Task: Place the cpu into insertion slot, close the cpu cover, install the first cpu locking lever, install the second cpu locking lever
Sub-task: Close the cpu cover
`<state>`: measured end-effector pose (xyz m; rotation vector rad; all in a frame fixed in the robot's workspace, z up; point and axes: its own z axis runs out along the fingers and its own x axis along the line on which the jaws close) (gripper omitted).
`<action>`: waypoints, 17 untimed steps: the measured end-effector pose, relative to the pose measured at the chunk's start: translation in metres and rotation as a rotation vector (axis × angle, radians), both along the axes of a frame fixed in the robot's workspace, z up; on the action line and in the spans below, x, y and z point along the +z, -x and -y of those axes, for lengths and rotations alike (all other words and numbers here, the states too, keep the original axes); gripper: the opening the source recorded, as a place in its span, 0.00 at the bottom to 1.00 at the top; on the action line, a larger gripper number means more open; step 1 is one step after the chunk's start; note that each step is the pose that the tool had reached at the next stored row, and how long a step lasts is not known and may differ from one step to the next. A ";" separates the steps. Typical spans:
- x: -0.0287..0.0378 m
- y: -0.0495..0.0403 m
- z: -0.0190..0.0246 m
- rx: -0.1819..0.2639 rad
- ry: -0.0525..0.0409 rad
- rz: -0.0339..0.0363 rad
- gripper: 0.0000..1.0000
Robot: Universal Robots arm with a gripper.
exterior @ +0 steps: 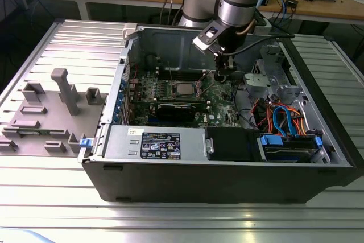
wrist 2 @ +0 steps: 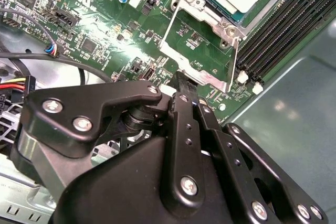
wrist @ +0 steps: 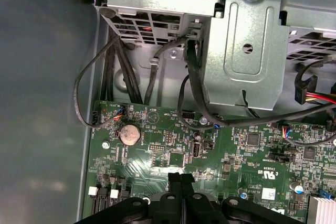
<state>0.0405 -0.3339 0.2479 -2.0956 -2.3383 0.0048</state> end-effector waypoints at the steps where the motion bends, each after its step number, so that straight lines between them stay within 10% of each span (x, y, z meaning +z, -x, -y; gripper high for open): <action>1: 0.0000 0.0001 0.0000 0.000 0.0000 0.0000 0.11; 17: -0.0001 0.0067 0.0000 0.000 -0.0001 0.0001 0.11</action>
